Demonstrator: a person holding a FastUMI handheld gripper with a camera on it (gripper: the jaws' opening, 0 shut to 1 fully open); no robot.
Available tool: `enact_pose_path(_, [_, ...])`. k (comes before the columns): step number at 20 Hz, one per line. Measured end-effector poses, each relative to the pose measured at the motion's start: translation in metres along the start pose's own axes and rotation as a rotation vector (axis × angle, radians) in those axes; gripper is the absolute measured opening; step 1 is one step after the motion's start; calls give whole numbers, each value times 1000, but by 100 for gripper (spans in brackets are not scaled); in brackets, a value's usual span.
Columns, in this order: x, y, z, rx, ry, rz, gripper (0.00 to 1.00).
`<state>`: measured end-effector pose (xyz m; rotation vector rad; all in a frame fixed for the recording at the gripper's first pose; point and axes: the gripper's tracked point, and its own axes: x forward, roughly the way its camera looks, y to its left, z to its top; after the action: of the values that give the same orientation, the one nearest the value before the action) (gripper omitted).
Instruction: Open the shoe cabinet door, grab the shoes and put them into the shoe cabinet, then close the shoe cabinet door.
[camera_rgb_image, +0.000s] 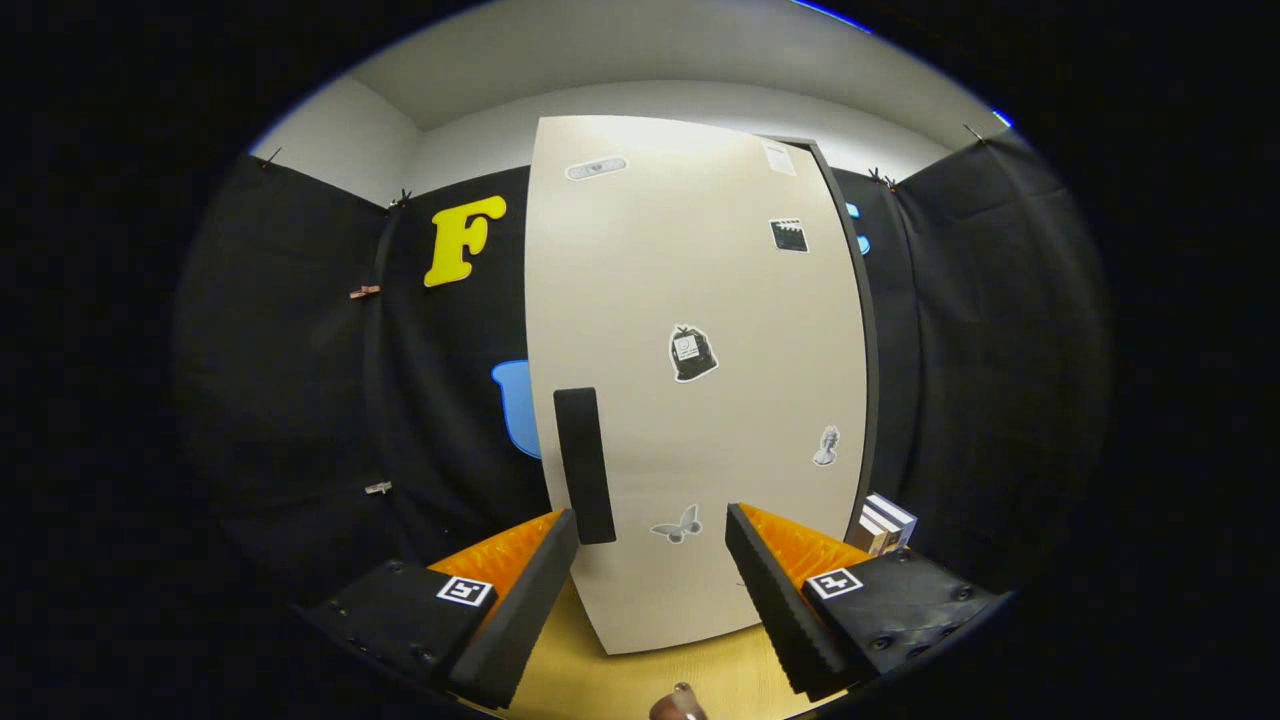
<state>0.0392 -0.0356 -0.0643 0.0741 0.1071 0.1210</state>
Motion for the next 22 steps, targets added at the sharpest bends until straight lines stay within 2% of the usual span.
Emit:
enact_pose_path(8, [-26,0,11,-22,-27,2,98])
enact_pose_path(22, [-45,6,7,-21,-24,20,98])
